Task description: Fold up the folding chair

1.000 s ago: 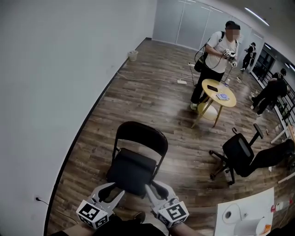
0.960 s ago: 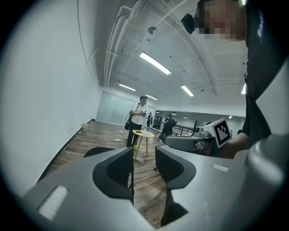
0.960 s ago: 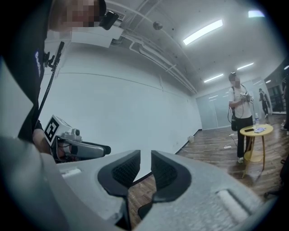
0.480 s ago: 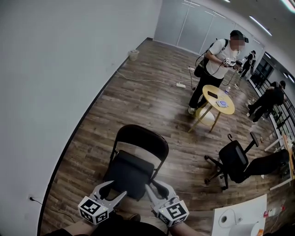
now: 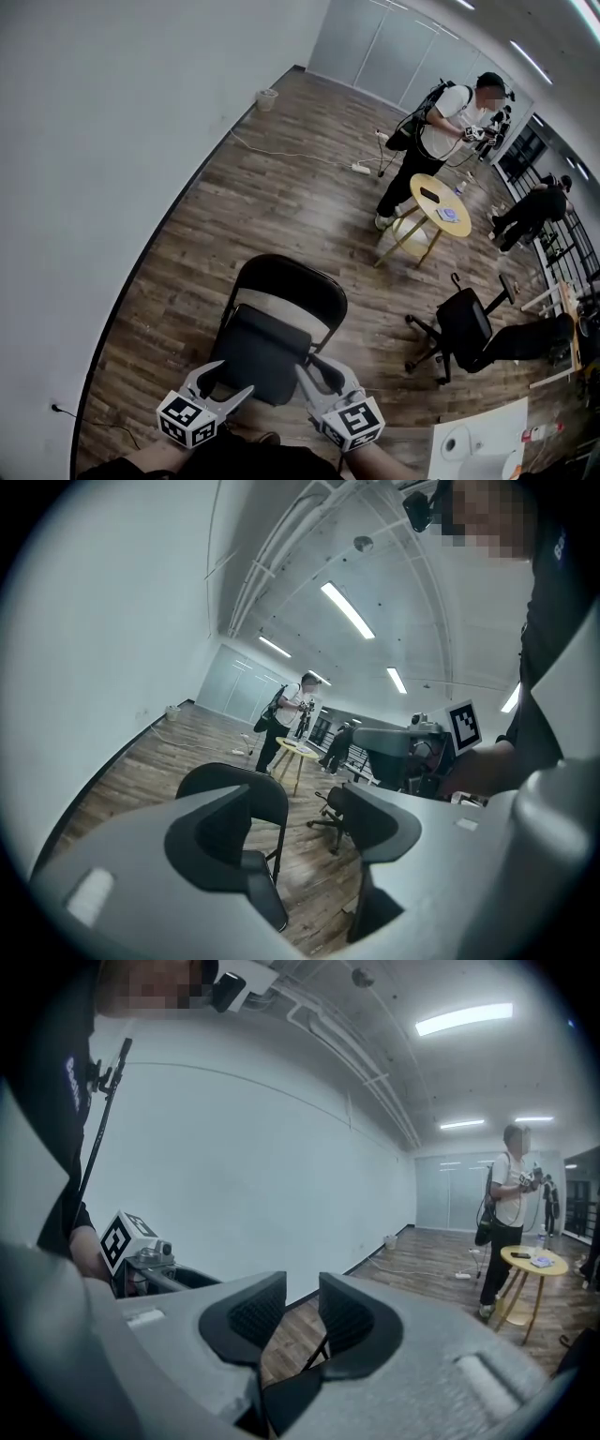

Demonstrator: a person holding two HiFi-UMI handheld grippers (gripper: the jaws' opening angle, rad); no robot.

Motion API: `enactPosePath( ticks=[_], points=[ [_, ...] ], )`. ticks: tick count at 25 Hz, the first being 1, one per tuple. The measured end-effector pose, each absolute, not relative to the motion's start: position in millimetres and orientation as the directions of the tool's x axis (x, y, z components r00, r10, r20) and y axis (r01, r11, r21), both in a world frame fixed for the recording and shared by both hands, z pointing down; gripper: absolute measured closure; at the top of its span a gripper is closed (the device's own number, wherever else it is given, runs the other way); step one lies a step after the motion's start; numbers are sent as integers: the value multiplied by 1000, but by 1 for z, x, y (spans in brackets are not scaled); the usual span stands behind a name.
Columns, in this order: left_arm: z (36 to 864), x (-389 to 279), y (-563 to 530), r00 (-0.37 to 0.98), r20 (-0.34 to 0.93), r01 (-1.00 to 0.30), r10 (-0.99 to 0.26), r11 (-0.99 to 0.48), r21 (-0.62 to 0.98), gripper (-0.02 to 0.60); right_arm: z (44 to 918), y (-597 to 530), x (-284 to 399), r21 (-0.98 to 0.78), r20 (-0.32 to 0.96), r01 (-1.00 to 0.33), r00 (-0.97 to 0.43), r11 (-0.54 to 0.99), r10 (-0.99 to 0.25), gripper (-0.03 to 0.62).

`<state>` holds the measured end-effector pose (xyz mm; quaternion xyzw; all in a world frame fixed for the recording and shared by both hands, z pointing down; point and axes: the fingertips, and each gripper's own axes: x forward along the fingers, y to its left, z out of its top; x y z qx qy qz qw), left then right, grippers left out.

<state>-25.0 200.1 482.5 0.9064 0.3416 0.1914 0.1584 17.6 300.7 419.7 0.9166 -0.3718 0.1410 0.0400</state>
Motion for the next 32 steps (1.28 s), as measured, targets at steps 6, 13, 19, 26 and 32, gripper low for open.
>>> enactPosePath(
  ticks=[6,13,19,26,32],
  points=[
    [495,-12,176,711,257,525,655,-737,427,273,422,283,41,-22,299,-707,671,-707,-679,491],
    [506,1,176,766,280,448,578,-794,412,265,441,283,72,-39,307,-770,598,-637,-741,473],
    [515,17,180,856,302,285,420,-870,403,249,455,304,105,-72,311,-833,503,-548,-806,462],
    [550,29,191,899,353,83,259,-893,443,224,484,336,148,-85,352,-884,405,-459,-844,448],
    [593,26,191,895,403,-38,193,-866,498,221,511,347,179,-55,407,-899,377,-435,-832,433]
  ],
)
